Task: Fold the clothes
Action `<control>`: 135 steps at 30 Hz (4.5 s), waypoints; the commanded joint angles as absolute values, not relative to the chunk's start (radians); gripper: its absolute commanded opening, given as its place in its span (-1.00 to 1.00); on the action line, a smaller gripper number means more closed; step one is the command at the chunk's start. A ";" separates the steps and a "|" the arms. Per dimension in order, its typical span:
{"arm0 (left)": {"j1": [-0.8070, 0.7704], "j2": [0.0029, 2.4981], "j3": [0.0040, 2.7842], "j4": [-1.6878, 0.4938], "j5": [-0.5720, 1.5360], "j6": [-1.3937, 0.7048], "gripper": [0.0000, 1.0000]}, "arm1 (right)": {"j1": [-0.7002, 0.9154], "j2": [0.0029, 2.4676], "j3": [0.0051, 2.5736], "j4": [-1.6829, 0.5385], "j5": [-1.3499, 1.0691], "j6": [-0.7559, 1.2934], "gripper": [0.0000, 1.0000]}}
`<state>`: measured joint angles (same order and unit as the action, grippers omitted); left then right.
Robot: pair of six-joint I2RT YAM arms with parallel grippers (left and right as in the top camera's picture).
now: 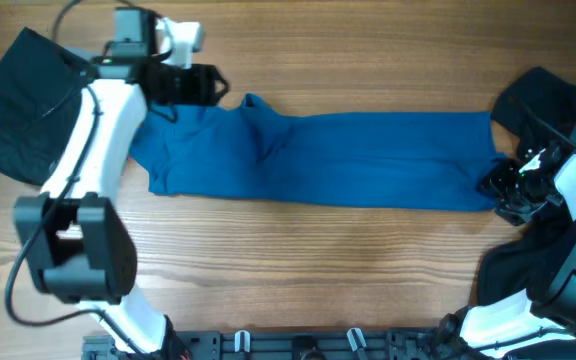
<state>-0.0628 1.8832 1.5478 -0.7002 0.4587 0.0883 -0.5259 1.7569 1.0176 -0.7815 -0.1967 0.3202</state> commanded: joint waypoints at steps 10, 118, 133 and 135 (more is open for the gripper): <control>-0.247 2.154 1.548 -0.493 0.527 -0.043 0.22 | -0.525 1.774 1.036 -0.794 -0.179 0.314 0.27; -0.004 1.475 1.404 -0.898 0.226 -0.108 0.61 | -0.591 1.624 1.265 -0.826 -0.629 -0.028 -0.91; 0.003 1.415 1.404 -0.915 0.227 -0.108 0.63 | 0.311 1.721 1.268 -0.748 -0.302 0.246 -0.83; 0.003 1.415 1.404 -0.915 0.227 -0.108 0.63 | 0.355 1.765 1.268 -0.729 -0.315 0.249 -0.84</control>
<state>-0.0040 1.4303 1.3872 -0.9146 0.2329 -0.1318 0.2955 1.6917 1.2732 -0.7532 -0.3607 0.1822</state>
